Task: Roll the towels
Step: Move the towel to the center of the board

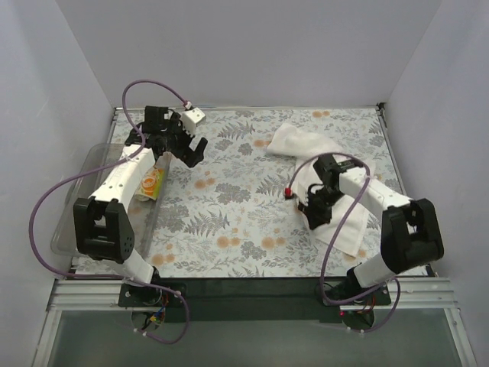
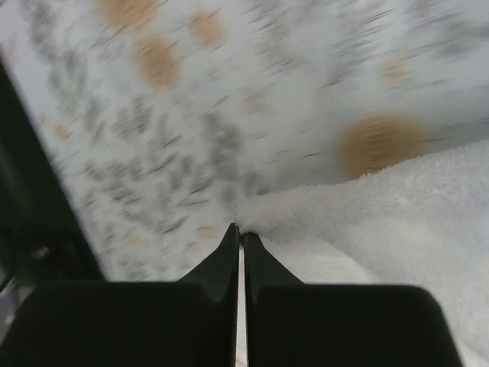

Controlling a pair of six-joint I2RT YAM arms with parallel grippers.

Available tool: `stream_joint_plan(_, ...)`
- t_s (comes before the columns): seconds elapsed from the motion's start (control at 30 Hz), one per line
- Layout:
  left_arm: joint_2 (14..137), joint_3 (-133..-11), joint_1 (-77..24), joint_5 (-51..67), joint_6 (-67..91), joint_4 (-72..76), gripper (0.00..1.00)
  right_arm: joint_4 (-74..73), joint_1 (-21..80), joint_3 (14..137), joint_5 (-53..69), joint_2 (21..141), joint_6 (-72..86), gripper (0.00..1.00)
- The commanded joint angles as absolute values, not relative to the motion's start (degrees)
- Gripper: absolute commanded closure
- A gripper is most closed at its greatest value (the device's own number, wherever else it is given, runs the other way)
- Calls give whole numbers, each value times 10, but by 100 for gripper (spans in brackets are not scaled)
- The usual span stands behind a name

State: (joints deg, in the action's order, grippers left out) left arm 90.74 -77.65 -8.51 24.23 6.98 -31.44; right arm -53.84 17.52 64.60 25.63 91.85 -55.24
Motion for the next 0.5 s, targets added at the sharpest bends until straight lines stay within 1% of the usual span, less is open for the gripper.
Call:
stream_joint_plan(0.0,931,-799,-109,268,55,-325,2,-668,191,507,221,821,-661,99)
stream_joint_plan(0.03,936,-799,-116,269,49,-325,2,-663,190,492,203,801,-658,99)
stream_joint_plan(0.07,948,-800,-123,274,45,-327,2,-656,189,488,166,775,-650,93)
stream_joint_plan(0.1,956,-802,-129,276,41,-331,2,-654,185,492,159,772,-633,81)
stream_joint_plan(0.13,964,-812,-143,280,38,-335,2,-657,166,525,161,774,-626,59)
stream_joint_plan(0.17,982,-816,-150,293,38,-339,2,-659,153,550,179,781,-613,50)
stream_joint_plan(0.2,991,-828,-166,294,39,-341,2,-665,123,612,193,790,-588,43)
stream_joint_plan(0.3,1030,-847,-198,310,53,-341,2,-674,75,704,249,844,-545,42)
stream_joint_plan(0.33,1050,-859,-206,311,56,-341,2,-673,36,752,262,872,-516,42)
stream_joint_plan(0.4,1070,-866,-229,314,66,-336,2,-663,5,786,275,909,-484,42)
stream_joint_plan(0.43,1086,-869,-235,314,70,-332,3,-654,-28,801,265,944,-453,43)
stream_joint_plan(0.47,1094,-869,-240,314,75,-320,7,-636,-41,821,258,961,-435,44)
